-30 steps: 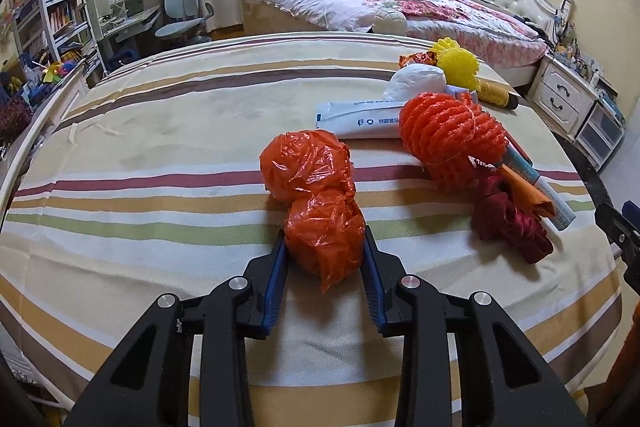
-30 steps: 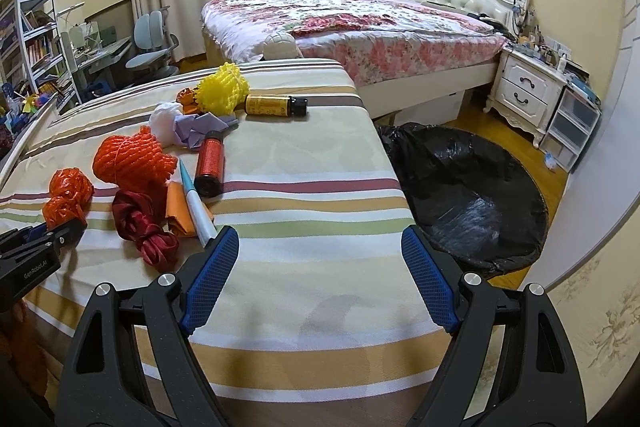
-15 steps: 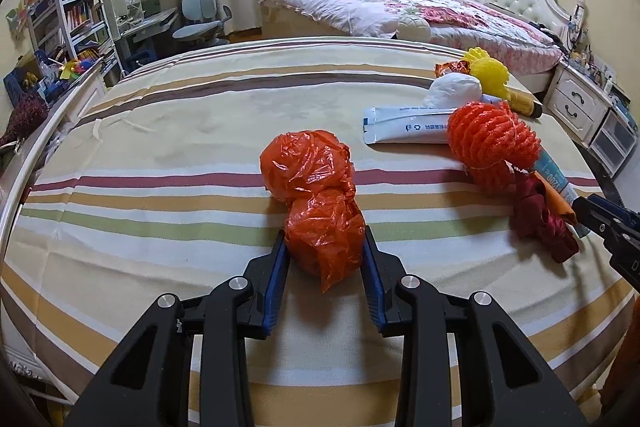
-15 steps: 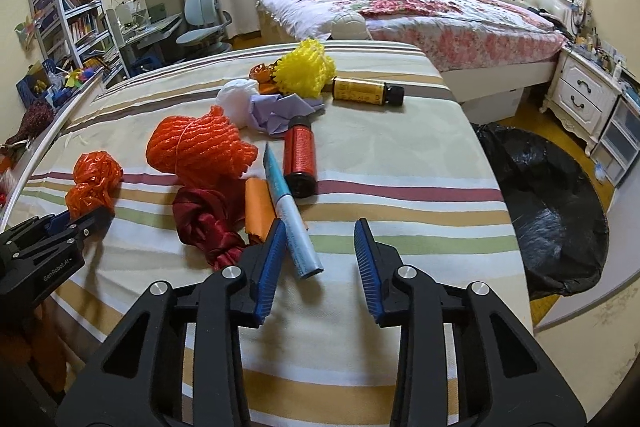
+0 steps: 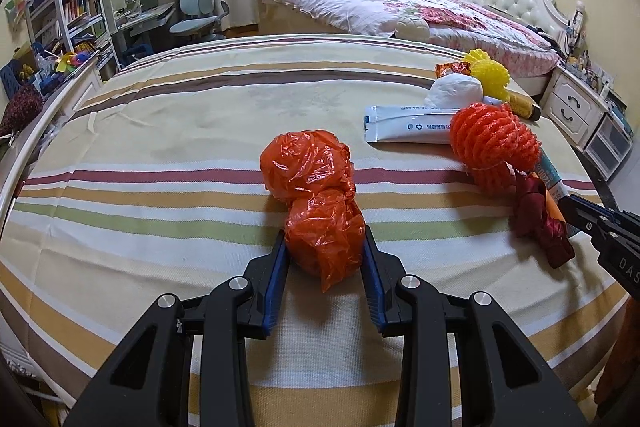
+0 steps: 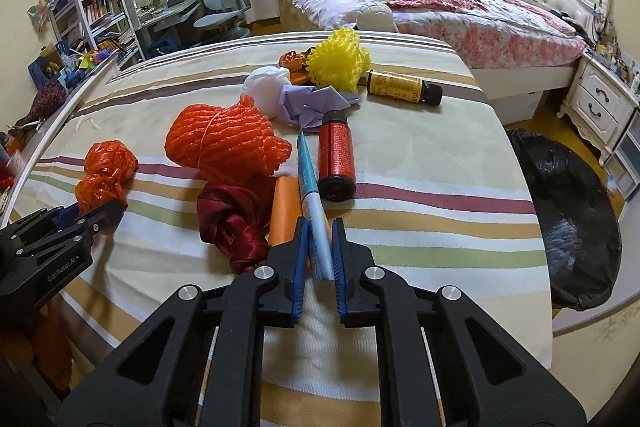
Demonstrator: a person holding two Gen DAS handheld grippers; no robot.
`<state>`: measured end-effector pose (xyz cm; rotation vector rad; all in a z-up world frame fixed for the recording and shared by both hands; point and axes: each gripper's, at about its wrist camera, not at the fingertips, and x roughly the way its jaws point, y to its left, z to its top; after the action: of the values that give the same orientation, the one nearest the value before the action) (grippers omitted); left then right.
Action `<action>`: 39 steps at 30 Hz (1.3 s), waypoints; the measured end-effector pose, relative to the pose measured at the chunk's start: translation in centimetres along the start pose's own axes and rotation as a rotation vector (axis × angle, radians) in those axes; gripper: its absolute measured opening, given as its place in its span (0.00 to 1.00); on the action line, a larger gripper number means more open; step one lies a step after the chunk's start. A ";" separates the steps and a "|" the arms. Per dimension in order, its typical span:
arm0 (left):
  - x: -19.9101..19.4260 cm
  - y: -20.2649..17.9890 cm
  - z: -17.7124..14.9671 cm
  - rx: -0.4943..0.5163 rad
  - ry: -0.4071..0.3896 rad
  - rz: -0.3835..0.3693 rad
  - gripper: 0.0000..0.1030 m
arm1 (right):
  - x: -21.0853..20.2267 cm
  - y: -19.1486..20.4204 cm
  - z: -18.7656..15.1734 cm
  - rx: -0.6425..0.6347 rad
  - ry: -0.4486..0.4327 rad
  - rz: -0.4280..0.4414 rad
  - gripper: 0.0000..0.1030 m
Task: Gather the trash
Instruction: 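Lift the orange bag with the left gripper while the right gripper grasps the blue-white pen, then carry the bag and pen over the black bin and open both grippers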
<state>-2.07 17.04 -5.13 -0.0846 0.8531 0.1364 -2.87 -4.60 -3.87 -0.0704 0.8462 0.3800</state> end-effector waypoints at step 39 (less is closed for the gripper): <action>-3.9 -19.3 5.9 0.272 -0.205 -0.302 0.34 | -7.3 -15.4 -0.1 0.267 -0.212 -0.230 0.04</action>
<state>2.76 -1.63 2.09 0.0558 0.6395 -0.2508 -1.83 -21.13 0.13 0.1180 0.6640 0.0545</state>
